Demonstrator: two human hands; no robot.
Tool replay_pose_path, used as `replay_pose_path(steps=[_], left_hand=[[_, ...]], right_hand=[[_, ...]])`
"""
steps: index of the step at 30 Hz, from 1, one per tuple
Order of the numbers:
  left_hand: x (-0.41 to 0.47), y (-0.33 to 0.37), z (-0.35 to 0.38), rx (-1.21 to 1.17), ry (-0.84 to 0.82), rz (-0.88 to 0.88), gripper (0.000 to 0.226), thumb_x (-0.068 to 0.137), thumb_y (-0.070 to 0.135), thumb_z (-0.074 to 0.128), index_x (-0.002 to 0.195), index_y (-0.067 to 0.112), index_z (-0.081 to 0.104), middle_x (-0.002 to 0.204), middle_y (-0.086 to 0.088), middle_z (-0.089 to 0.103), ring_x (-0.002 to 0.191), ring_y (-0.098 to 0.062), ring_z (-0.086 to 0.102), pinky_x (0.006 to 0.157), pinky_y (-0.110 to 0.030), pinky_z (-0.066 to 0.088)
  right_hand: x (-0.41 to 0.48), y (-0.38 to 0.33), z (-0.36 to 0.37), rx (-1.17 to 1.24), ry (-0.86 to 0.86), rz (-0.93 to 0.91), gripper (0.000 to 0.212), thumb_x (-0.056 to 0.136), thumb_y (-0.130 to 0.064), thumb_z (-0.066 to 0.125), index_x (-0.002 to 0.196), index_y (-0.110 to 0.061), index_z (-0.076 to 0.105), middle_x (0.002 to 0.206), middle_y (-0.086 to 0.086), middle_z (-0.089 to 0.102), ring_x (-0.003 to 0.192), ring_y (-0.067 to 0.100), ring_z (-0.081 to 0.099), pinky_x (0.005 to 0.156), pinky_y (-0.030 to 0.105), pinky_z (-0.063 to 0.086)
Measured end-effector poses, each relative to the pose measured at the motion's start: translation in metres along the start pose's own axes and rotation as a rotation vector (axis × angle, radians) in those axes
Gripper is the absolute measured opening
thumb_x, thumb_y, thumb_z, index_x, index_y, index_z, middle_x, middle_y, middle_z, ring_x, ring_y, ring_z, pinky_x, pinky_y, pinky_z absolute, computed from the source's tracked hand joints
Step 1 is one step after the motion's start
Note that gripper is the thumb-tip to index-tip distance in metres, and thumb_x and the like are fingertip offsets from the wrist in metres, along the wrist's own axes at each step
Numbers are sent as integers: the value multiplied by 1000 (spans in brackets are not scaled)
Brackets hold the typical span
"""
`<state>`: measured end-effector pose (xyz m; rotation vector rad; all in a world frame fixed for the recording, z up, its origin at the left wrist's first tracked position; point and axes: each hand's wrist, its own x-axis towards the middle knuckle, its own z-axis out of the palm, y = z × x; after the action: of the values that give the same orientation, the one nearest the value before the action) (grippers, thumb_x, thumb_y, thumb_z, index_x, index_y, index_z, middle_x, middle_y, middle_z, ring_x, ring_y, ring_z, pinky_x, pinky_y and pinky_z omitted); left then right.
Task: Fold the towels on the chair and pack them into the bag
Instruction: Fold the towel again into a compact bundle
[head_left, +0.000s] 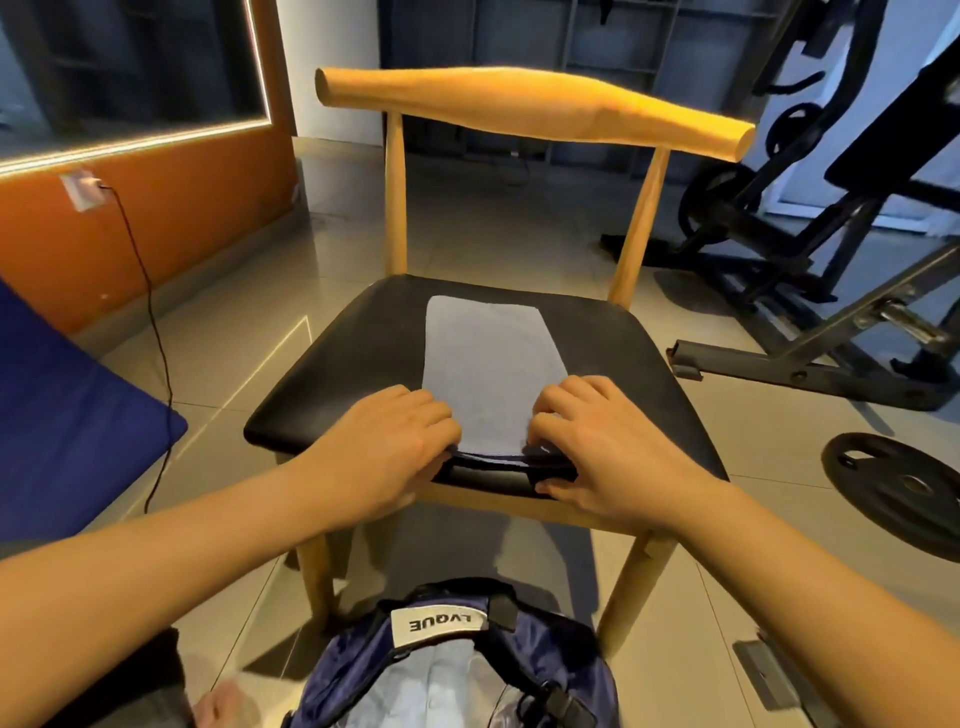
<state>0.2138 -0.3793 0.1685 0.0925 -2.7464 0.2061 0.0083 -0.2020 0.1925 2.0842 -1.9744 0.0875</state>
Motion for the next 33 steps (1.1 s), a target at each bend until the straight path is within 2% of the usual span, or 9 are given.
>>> replay_pose_path(steps=[5,9,13,18,22,24,28,30,33], left_hand=[[0,-4,-6,-275,51,-252,6,96,34,64,96,36,58,89,19,61,81,-2,57,75,-20,50],[3,-6,-6,-475,34,-424,7,97,32,66,100,37,61,93,23,62,87,-1,61,72,-13,47],[6,-9,-2,-600,16,-581,3,95,35,68,93,35,66,89,19,66,84,-1,63,63,-13,48],[7,-17,0,-733,4,-686,7,99,24,65,93,28,68,81,10,68,72,1,64,57,-12,46],[11,-16,4,-709,-1,-717,11,103,21,56,96,28,59,82,-2,65,73,-13,59,66,-23,49],[12,-14,5,-674,7,-723,10,103,23,55,95,29,57,82,-2,64,74,-15,59,70,-30,53],[11,-10,7,-415,58,-621,7,101,29,58,95,32,55,87,10,61,81,-10,58,73,-26,54],[10,-12,8,-336,147,-537,6,97,28,64,94,31,61,91,13,56,85,-10,53,73,-23,50],[6,-20,9,-195,166,-331,8,94,23,69,97,26,75,95,10,60,89,-10,52,74,-26,50]], right_hand=[[-4,3,7,46,38,36,22,94,-43,65,112,-31,62,109,-12,60,102,13,53,101,32,43],[-1,8,10,114,61,97,19,99,-34,60,112,-26,70,106,-8,64,95,15,55,86,36,51],[2,16,7,246,14,196,27,102,-42,54,116,-27,73,105,-10,62,95,11,50,82,32,48],[7,22,8,505,-45,412,28,101,-43,57,97,-19,72,91,-8,57,88,11,53,75,27,44],[14,20,8,584,-79,511,40,103,-38,55,88,-3,69,89,16,60,79,26,58,73,42,50],[18,20,9,604,-82,552,44,102,-35,57,78,2,63,77,21,56,66,28,50,64,42,44],[23,23,15,588,-13,643,38,92,-34,71,72,-3,62,61,4,55,57,16,50,58,34,43],[22,20,16,537,89,612,24,89,-34,75,78,-16,63,76,-3,63,68,14,57,61,30,48],[17,14,16,323,193,366,10,93,-29,72,88,-24,66,96,-8,57,86,12,53,71,28,50]])
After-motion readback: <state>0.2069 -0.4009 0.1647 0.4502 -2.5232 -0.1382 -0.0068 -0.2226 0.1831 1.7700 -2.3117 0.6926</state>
